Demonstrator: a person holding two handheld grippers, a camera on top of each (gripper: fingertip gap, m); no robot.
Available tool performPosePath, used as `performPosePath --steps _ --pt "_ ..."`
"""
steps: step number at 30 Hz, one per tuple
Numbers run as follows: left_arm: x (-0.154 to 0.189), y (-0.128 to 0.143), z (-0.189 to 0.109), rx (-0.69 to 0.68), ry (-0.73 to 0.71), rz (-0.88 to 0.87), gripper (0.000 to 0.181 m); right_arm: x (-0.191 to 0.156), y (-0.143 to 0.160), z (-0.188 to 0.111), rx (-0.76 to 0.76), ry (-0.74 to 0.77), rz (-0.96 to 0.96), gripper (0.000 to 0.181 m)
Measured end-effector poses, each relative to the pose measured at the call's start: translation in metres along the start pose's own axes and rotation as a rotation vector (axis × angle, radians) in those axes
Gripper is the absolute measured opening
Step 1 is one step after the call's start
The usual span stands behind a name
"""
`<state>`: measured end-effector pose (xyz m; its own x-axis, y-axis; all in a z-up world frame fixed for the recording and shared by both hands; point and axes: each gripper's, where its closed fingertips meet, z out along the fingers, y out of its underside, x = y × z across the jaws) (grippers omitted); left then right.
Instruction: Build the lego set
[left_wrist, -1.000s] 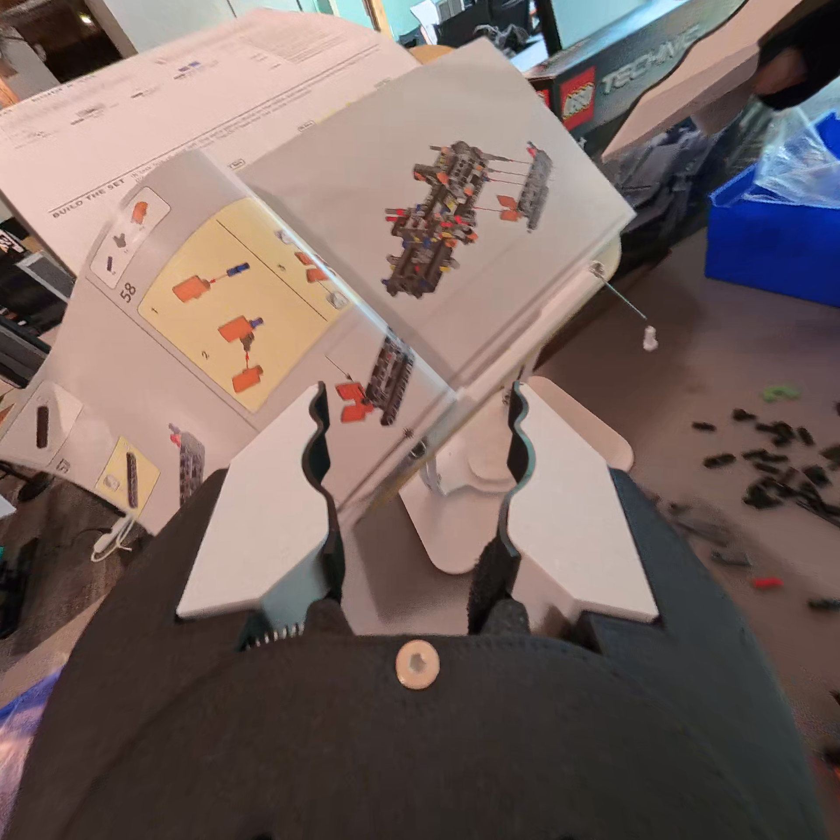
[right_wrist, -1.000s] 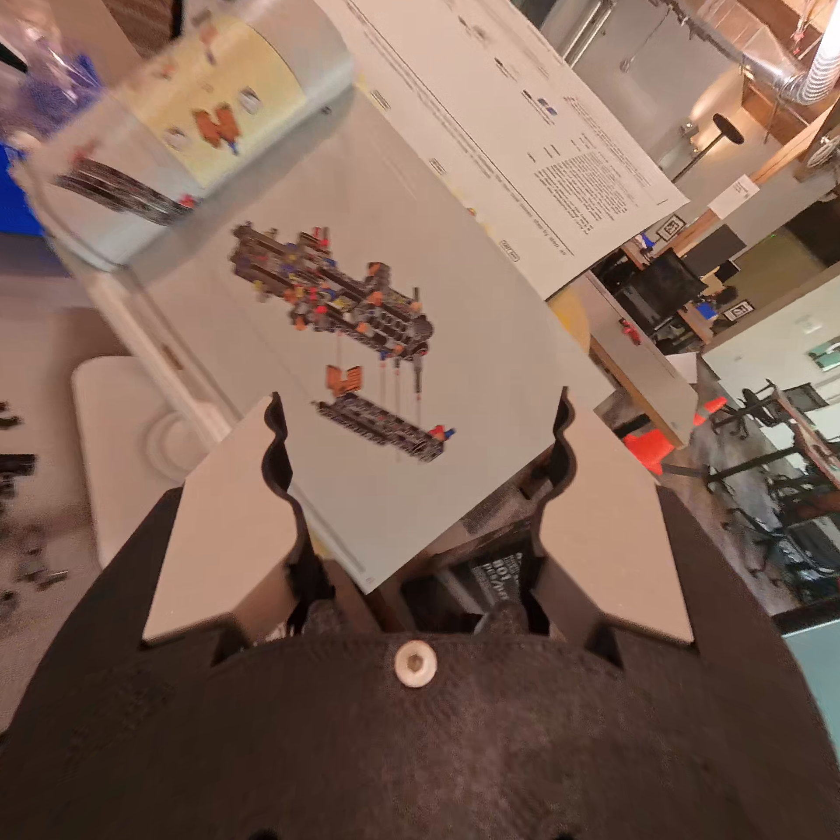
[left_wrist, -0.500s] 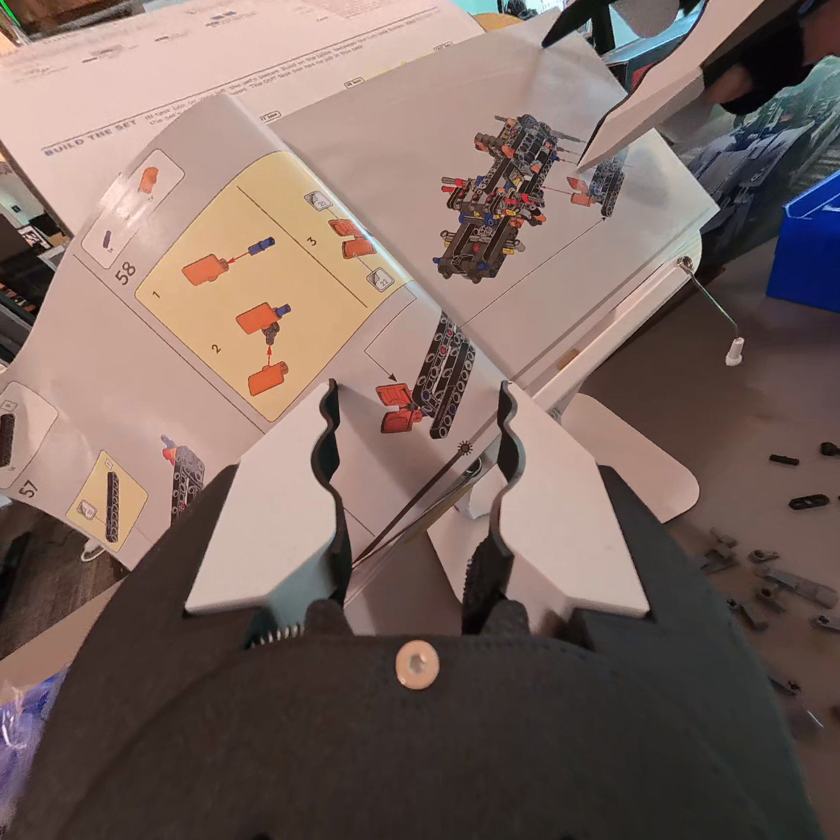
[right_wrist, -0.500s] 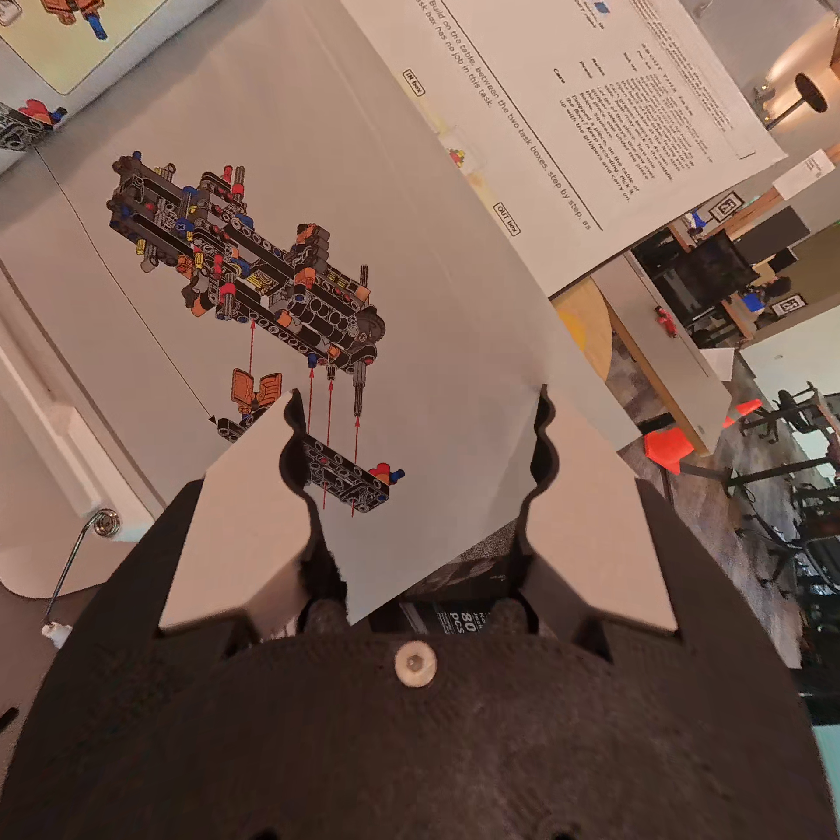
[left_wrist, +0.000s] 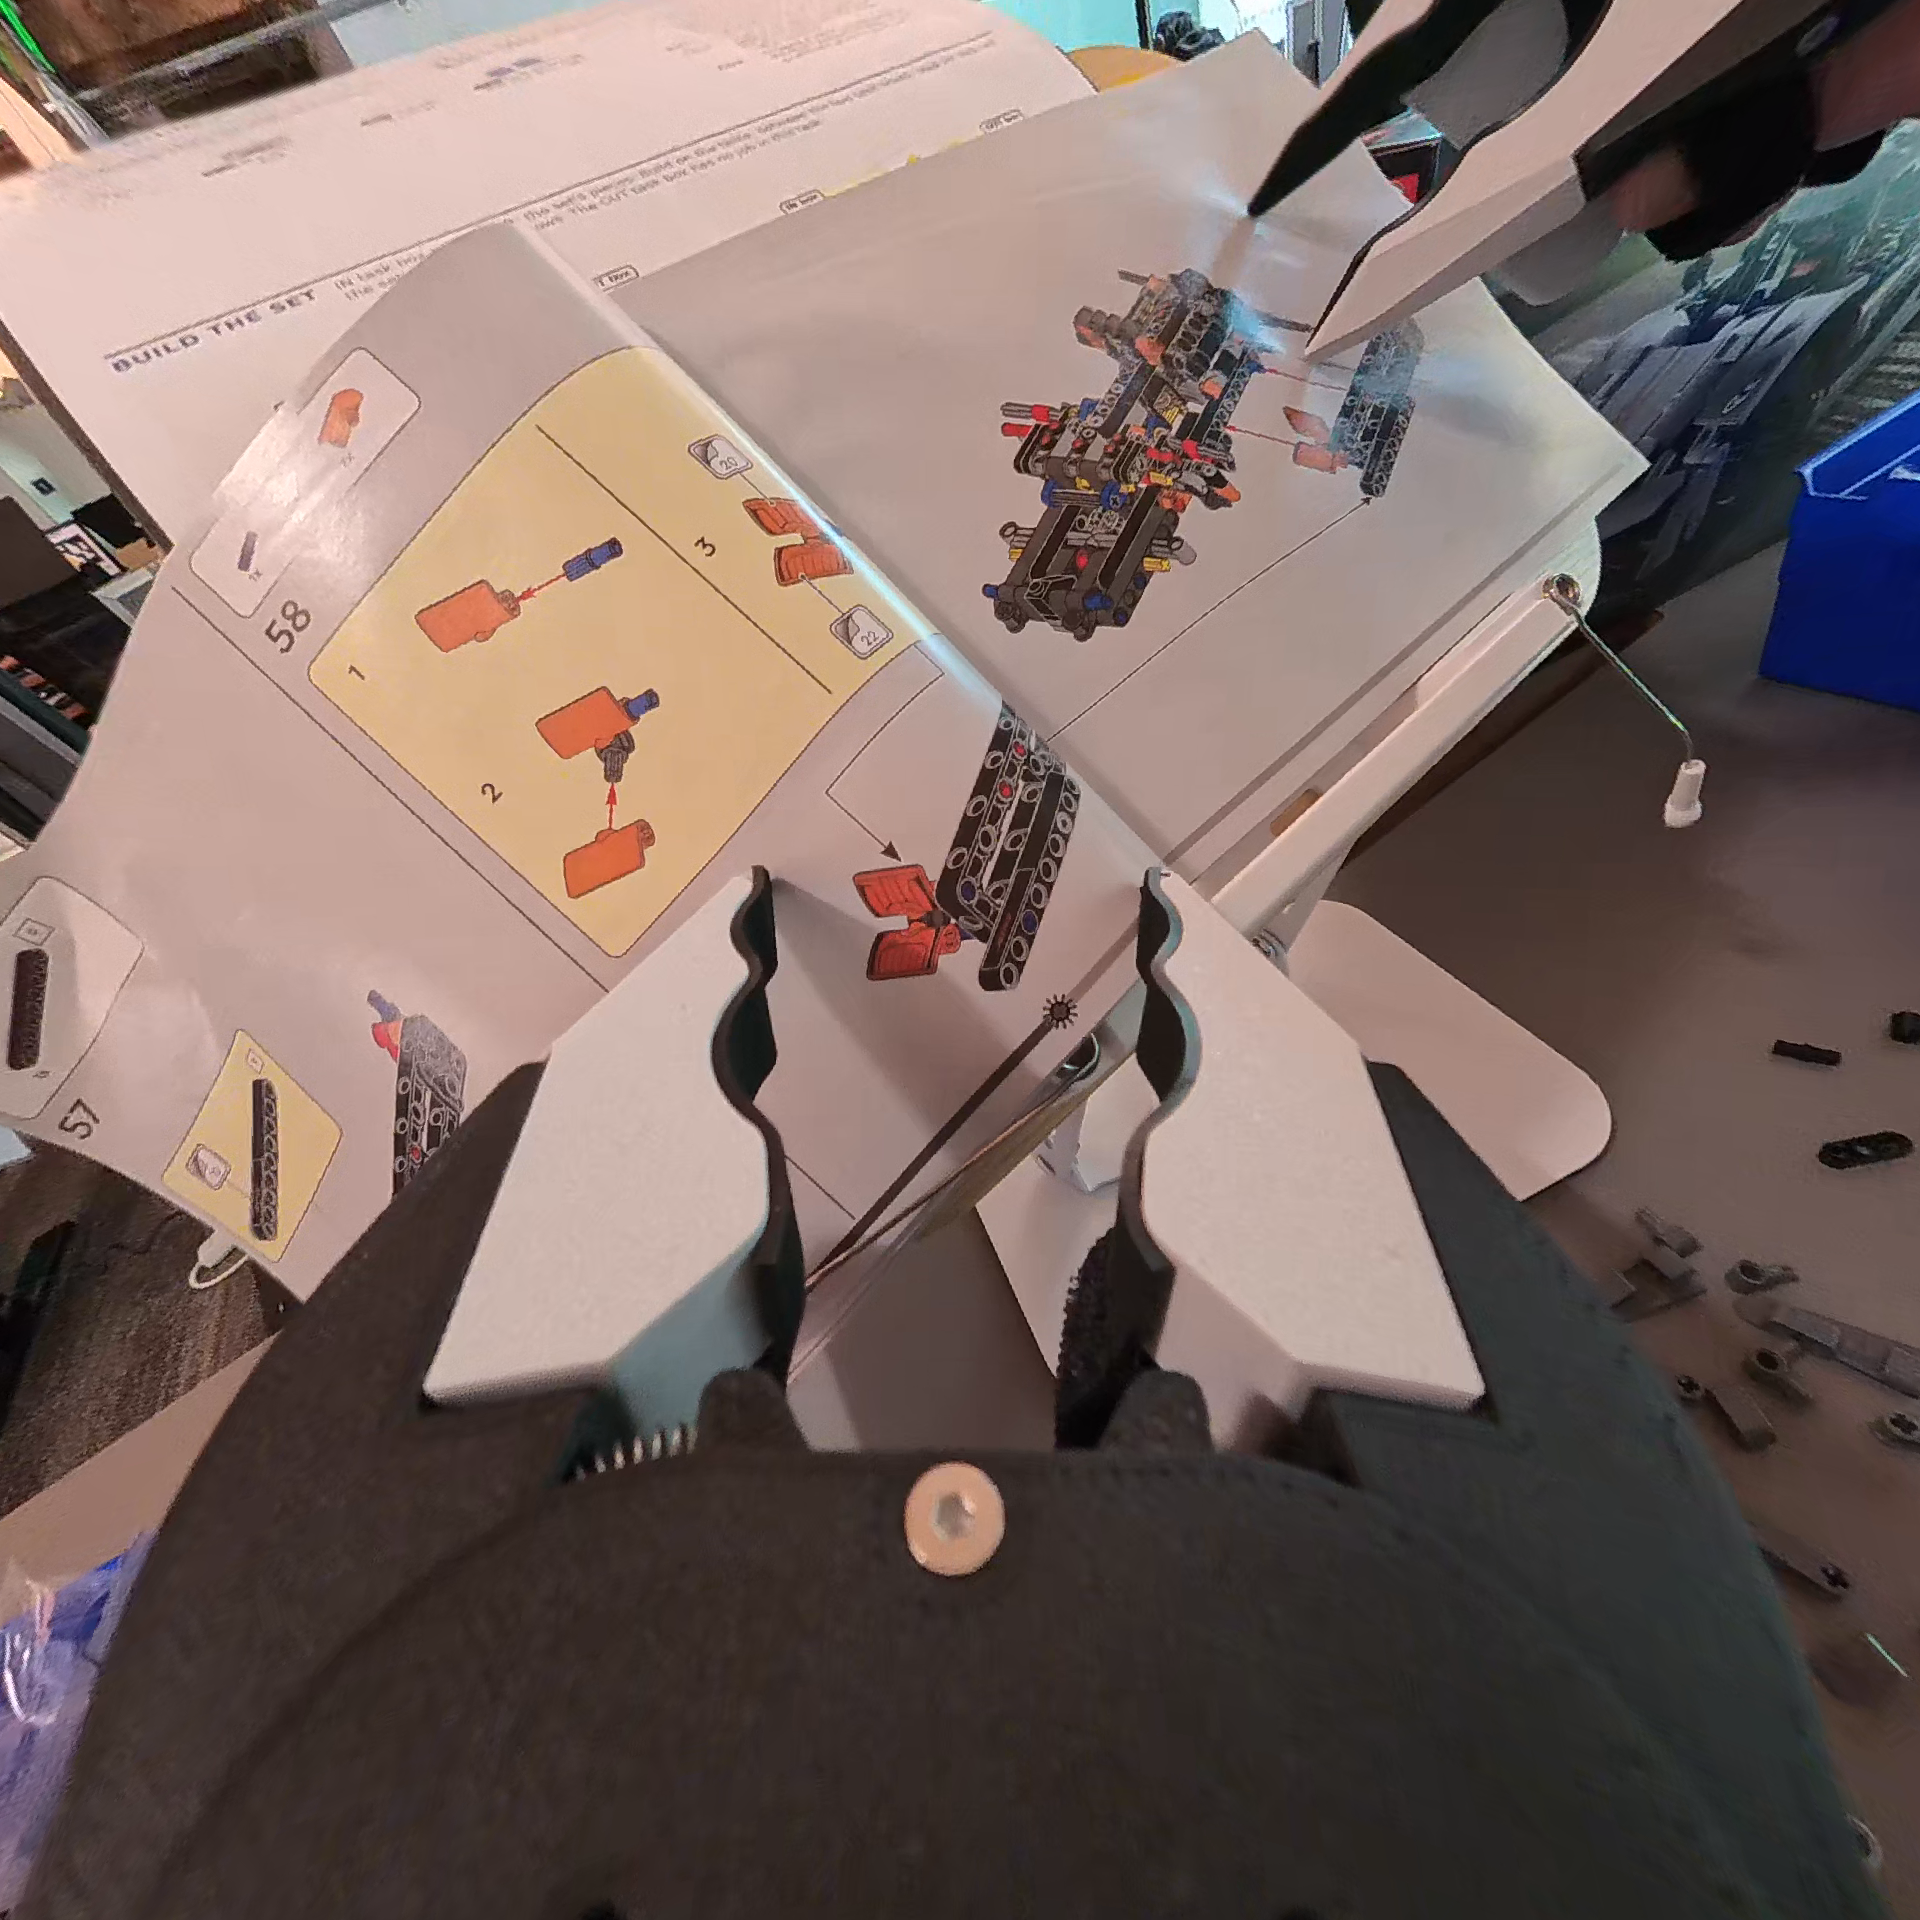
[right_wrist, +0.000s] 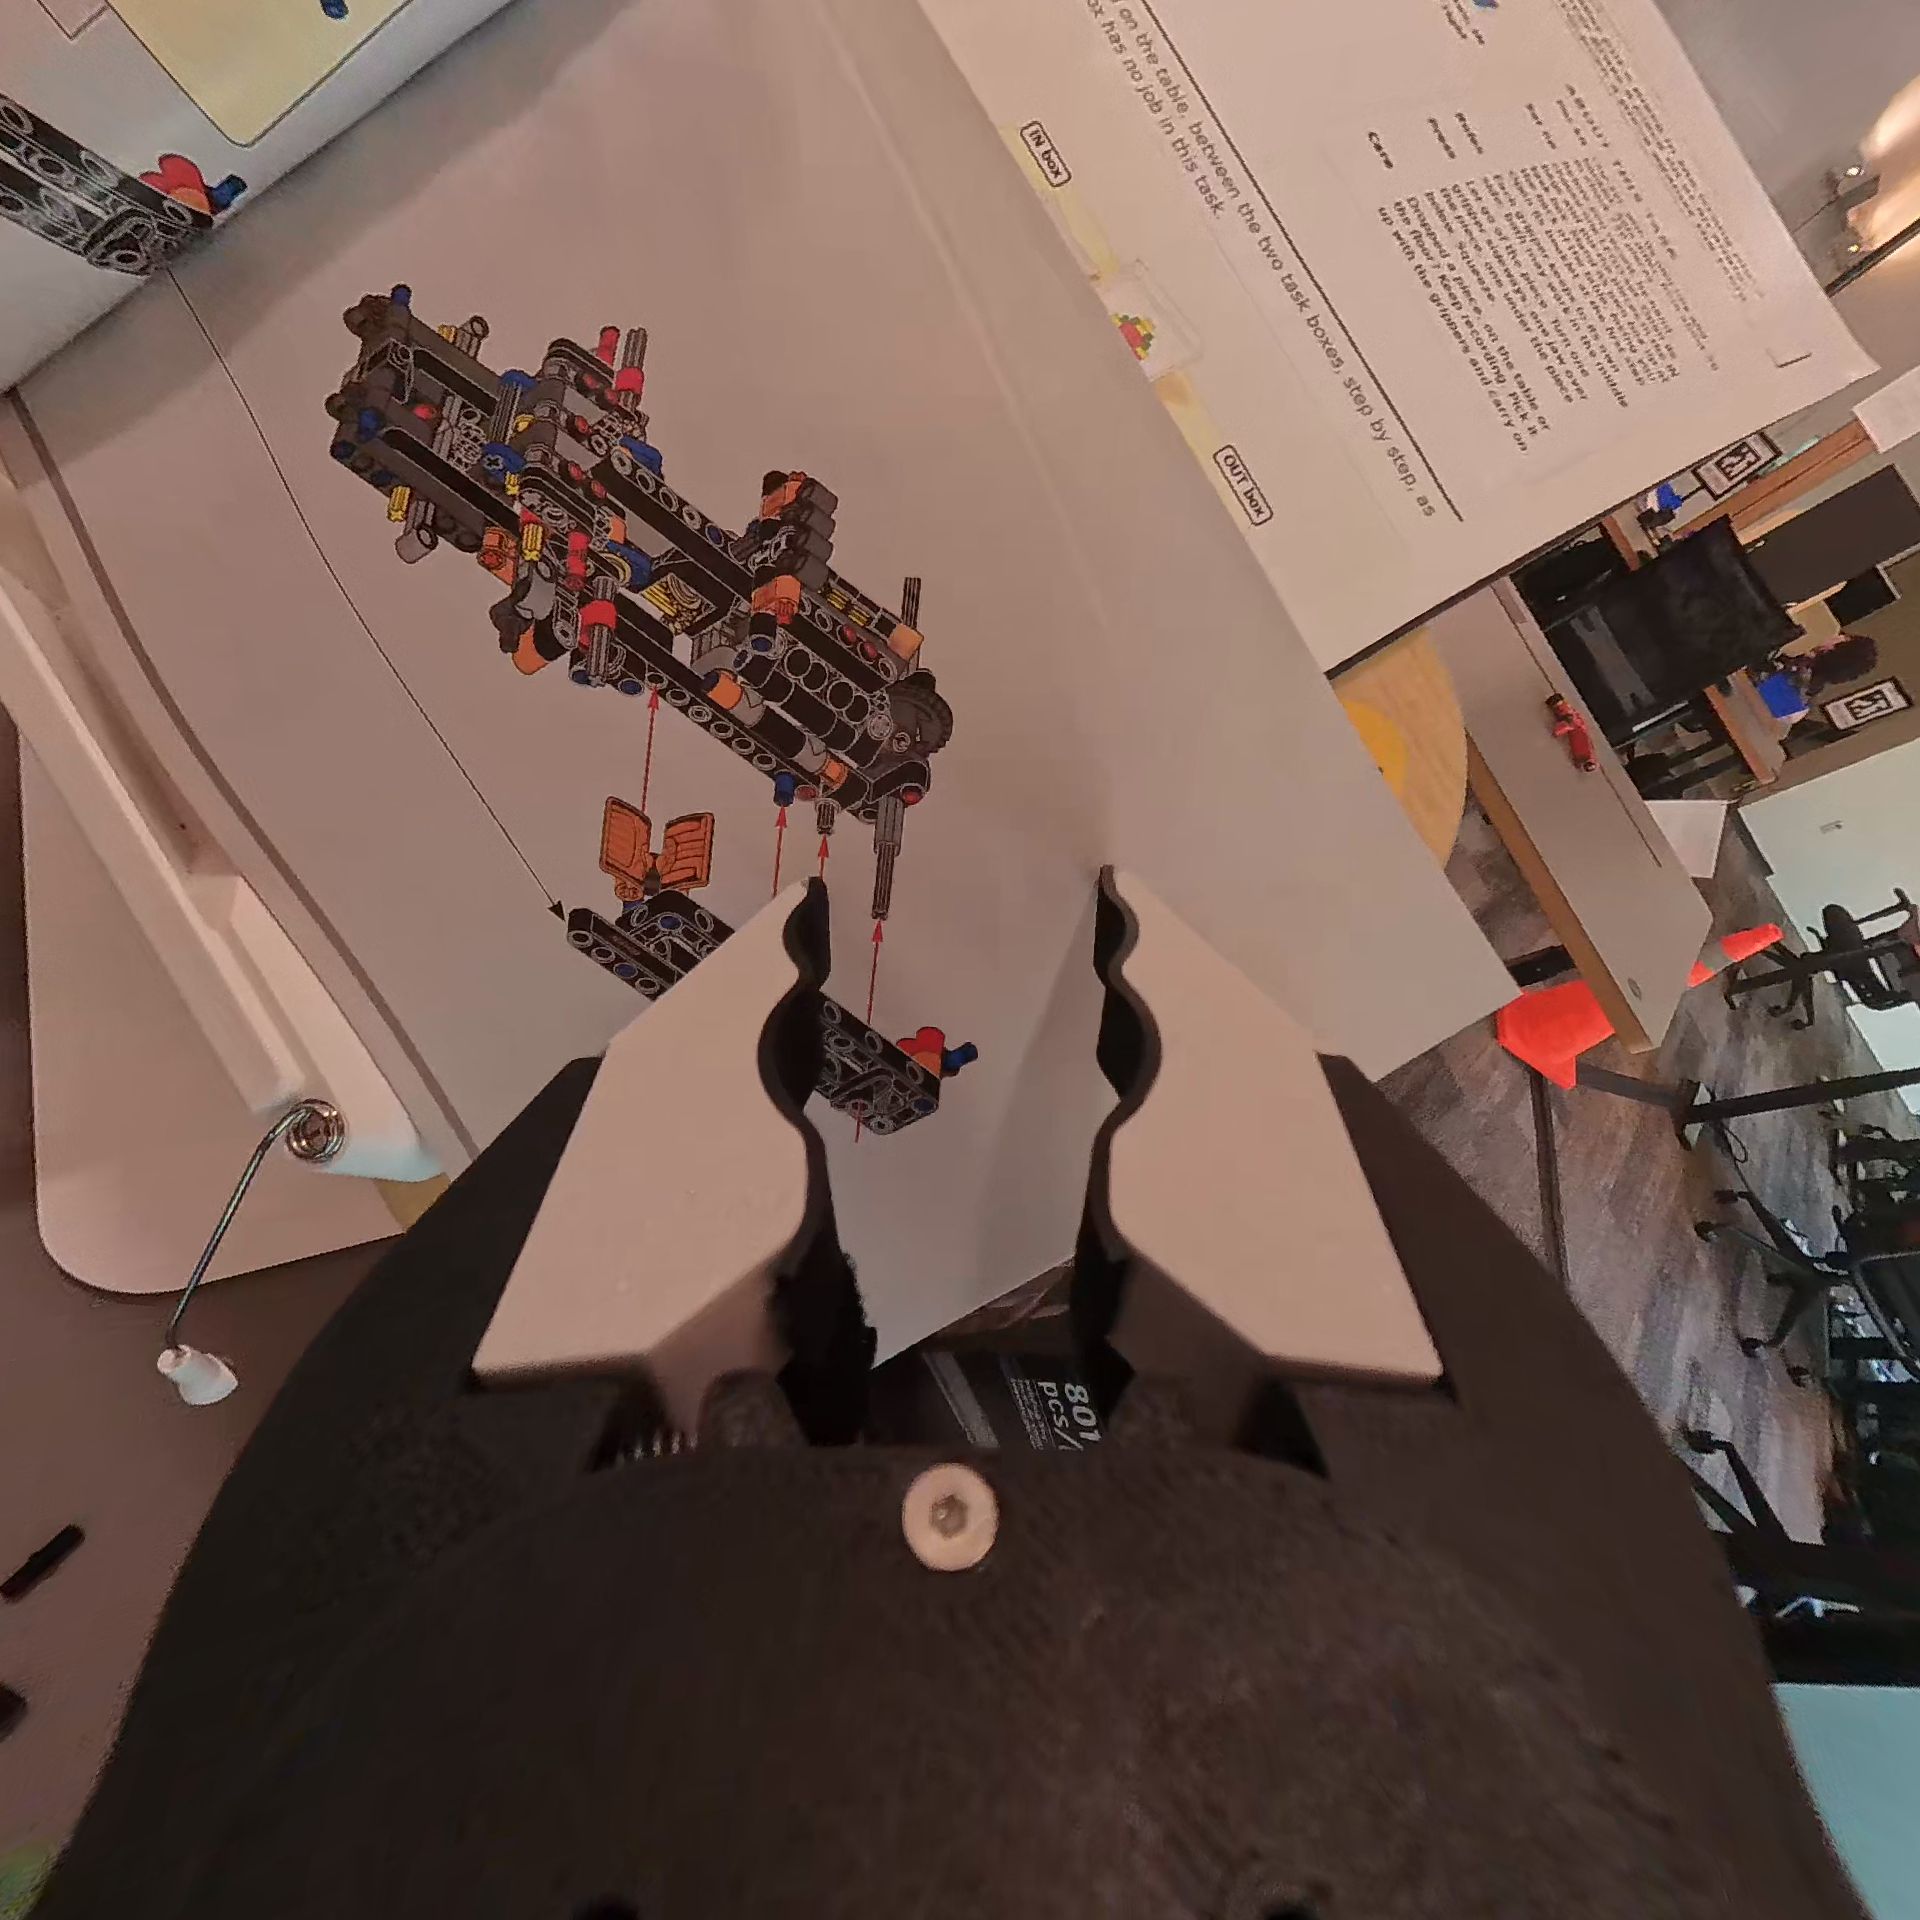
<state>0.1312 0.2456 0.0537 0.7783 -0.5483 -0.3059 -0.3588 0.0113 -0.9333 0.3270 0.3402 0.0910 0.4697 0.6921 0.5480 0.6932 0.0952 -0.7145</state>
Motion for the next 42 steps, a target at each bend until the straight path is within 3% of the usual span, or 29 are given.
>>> performPosePath --steps 2,4,6,15,23,24,26,30,32,34,36,38,40,42 --pt "0.001 0.001 0.0 -0.007 0.004 0.004 0.07 0.002 -0.002 -0.003 0.002 -0.001 0.003 0.052" --pt "0.003 0.001 -0.002 -0.014 0.014 0.013 0.07 0.01 -0.01 -0.009 0.03 0.011 0.032 0.086" --pt "0.003 0.001 -0.004 -0.008 0.005 0.023 0.07 0.02 -0.005 -0.007 0.004 0.008 0.063 0.092" --pt "0.002 0.002 -0.001 -0.003 0.009 0.004 0.069 0.027 -0.002 -0.002 -0.016 0.017 0.014 0.069" --pt "0.004 0.003 0.0 -0.002 0.015 0.003 0.068 0.012 -0.002 0.005 -0.041 -0.019 -0.032 0.026" --pt "0.005 0.003 0.0 0.0 0.018 0.002 0.068 0.011 -0.004 0.004 -0.043 -0.019 -0.037 0.03" --pt "0.006 0.001 -0.005 0.006 0.019 0.013 0.065 0.016 -0.013 -0.003 -0.014 0.005 -0.04 0.073" --pt "0.002 -0.024 -0.009 0.057 0.015 0.037 0.062 0.033 -0.011 0.001 -0.038 0.013 -0.011 0.098" --pt "-0.002 -0.038 -0.003 0.062 0.004 0.051 0.062 0.033 -0.01 0.006 -0.039 0.008 -0.025 0.095" --pt "-0.005 -0.032 0.012 -0.02 0.004 0.057 0.062 0.033 -0.01 0.007 -0.043 -0.003 -0.023 0.092" --pt "-0.01 -0.028 0.018 -0.036 0.0 0.044 0.06 0.028 -0.009 0.008 -0.044 -0.024 -0.036 0.07" --pt "-0.014 -0.025 0.017 -0.03 -0.001 0.024 0.056 0.025 -0.009 0.01 -0.036 -0.027 -0.043 0.065" --pt "-0.015 -0.022 0.015 -0.019 -0.001 0.019 0.052 0.026 -0.011 0.008 -0.033 -0.03 -0.044 0.067" --pt "-0.013 -0.021 0.014 -0.022 0.006 0.022 0.052 0.035 -0.016 0.004 -0.005 -0.018 -0.018 0.095"
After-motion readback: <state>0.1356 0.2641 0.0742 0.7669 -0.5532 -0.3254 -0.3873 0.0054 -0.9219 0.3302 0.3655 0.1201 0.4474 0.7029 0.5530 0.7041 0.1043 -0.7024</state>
